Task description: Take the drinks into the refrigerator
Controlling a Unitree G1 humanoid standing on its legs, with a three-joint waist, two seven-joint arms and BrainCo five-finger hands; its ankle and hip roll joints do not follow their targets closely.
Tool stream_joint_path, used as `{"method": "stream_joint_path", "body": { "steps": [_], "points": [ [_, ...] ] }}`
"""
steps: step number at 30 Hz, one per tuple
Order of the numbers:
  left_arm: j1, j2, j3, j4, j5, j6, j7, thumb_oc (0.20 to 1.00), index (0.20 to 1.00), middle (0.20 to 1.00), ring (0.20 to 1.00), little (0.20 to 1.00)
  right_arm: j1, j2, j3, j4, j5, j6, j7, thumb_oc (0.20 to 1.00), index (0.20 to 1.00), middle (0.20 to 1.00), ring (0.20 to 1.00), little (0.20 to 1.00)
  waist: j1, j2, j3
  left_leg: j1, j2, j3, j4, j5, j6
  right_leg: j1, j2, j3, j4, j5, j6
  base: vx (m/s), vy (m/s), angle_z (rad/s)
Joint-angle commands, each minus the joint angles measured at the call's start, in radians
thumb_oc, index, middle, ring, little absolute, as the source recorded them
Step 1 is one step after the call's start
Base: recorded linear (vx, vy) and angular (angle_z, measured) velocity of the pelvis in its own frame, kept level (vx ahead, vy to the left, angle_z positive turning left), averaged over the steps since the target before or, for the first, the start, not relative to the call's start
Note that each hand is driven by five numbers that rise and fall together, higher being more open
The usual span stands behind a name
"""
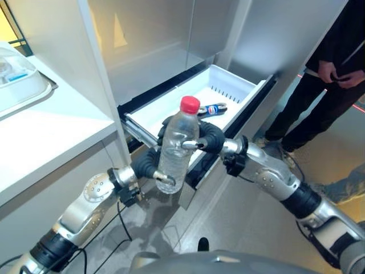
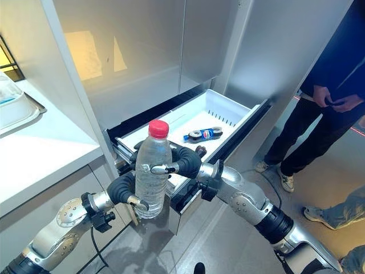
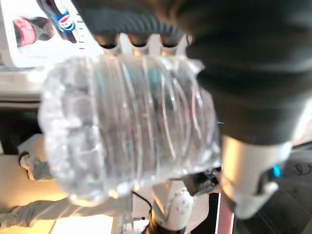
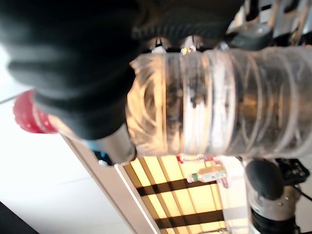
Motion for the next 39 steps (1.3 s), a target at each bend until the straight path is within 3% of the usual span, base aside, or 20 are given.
{"method": "stream_joint_path", "body": {
  "steps": [1, 10, 19, 26, 29, 39],
  "points": [
    [-0.071, -0.056, 0.072, -0.063, -0.06, -0.059, 0.026, 1.0, 1.0, 1.0, 1.0, 1.0, -0.031, 0.029, -0.072, -0.028, 0.067, -0.088, -0.024, 0.2, 0.2, 0.2, 0.2, 0.2, 0.004, 0.019, 0.009, -0.022, -0.08, -0.051, 0.001, -0.069, 0.119, 0.027, 0.001, -0.045, 0.116, -0.117, 0.023, 0.0, 0.0, 0.0],
    [-0.019, -0.059, 0.095, -0.062, -0.068, -0.038, 0.029, 1.0, 1.0, 1.0, 1.0, 1.0, -0.048, 0.027, -0.158, 0.089, 0.02, -0.136, -0.09, 0.2, 0.2, 0.2, 0.2, 0.2, 0.011, 0.015, 0.007, -0.02, -0.08, -0.05, 0.001, -0.071, 0.121, 0.028, 0.002, -0.045, 0.117, -0.116, 0.022, 0.0, 0.0, 0.0],
    [-0.001, -0.045, 0.096, -0.068, -0.078, -0.032, 0.025, 1.0, 1.0, 1.0, 1.0, 1.0, -0.091, -0.045, -0.215, 0.138, -0.006, -0.167, -0.119, 0.2, 0.2, 0.2, 0.2, 0.2, 0.013, 0.009, 0.005, -0.02, -0.076, -0.048, 0.001, -0.073, 0.12, 0.025, 0.004, -0.045, 0.119, -0.117, 0.022, 0.0, 0.0, 0.0],
    [0.02, -0.022, 0.091, -0.071, -0.105, -0.019, 0.005, 1.0, 1.0, 1.0, 1.0, 1.0, -0.162, -0.102, -0.269, 0.291, -0.014, -0.206, -0.185, 0.2, 0.2, 0.2, 0.2, 0.2, 0.02, 0.006, 0.006, -0.022, -0.075, -0.044, 0.001, -0.072, 0.12, 0.023, 0.006, -0.041, 0.119, -0.116, 0.024, 0.0, 0.0, 0.0],
    [0.024, -0.002, 0.082, -0.071, -0.123, -0.014, -0.001, 1.0, 1.0, 1.0, 1.0, 1.0, -0.232, -0.155, -0.28, 0.385, -0.024, -0.224, -0.213, 0.2, 0.2, 0.2, 0.2, 0.2, 0.022, 0.005, 0.006, -0.023, -0.075, -0.043, 0.001, -0.072, 0.121, 0.017, 0.008, -0.039, 0.124, -0.116, 0.025, 0.0, 0.0, 0.0],
    [-0.002, 0.024, 0.046, -0.058, -0.151, -0.007, -0.005, 1.0, 1.0, 1.0, 1.0, 1.0, -0.427, -0.192, -0.239, 0.583, -0.047, -0.249, -0.261, 0.2, 0.2, 0.2, 0.2, 0.2, 0.029, 0.008, 0.018, -0.032, -0.075, -0.037, 0.001, -0.069, 0.122, 0.0, 0.013, -0.032, 0.13, -0.114, 0.026, 0.0, 0.0, 0.0]
  ]
}}
